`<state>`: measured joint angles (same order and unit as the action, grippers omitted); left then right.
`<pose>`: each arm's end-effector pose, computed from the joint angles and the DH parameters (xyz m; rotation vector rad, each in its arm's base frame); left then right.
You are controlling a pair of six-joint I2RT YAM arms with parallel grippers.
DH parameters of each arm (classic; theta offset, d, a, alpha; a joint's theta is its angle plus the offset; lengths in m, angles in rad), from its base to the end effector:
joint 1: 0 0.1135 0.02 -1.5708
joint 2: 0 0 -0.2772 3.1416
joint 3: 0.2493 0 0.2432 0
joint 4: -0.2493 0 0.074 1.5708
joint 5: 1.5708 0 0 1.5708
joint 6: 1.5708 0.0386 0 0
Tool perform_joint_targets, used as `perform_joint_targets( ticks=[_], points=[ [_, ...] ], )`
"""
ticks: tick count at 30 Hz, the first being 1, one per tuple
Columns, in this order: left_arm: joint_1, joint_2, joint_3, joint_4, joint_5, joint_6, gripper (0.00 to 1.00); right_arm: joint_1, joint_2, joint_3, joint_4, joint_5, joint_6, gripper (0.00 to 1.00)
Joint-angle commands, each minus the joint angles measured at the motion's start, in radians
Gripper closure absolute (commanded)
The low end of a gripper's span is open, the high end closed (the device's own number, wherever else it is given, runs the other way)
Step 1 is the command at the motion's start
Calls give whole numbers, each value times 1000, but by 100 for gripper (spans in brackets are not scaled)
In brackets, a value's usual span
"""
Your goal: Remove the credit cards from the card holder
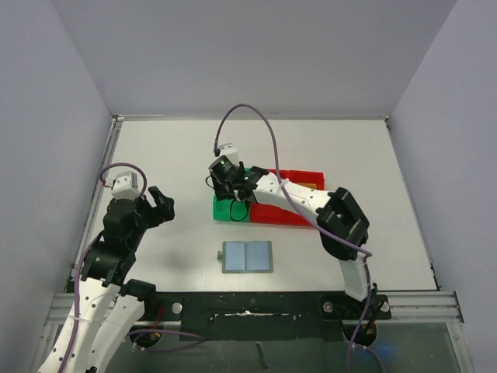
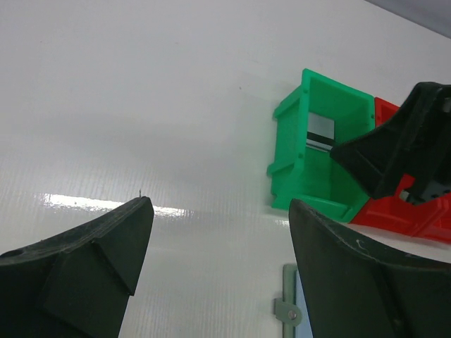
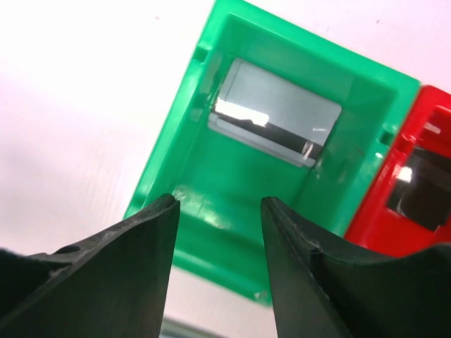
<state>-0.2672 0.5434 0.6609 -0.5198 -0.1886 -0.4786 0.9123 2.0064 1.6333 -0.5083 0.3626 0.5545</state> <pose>0.1106 -0.0228 0.3002 -0.3310 1.9499 -0.3017 0.2852 0.3462 0.2498 -0.2700 2.3758 0.2485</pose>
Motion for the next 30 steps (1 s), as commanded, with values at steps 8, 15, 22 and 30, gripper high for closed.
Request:
perform_joint_targets(
  ticks=[8, 15, 22, 30],
  points=[
    [-2, 50, -69, 216, 543, -180, 25, 35, -491, -483, 155, 21, 222, 44],
    [-192, 167, -94, 247, 546, -261, 30, 44, -769, -847, 266, -69, 496, 48],
    [-586, 313, -54, 284, 306, -393, 34, 57, -822, -1030, 360, -143, 633, 58],
    [-684, 434, -95, 310, 168, -480, 38, 66, -775, -1053, 398, -191, 648, 62]
  ],
)
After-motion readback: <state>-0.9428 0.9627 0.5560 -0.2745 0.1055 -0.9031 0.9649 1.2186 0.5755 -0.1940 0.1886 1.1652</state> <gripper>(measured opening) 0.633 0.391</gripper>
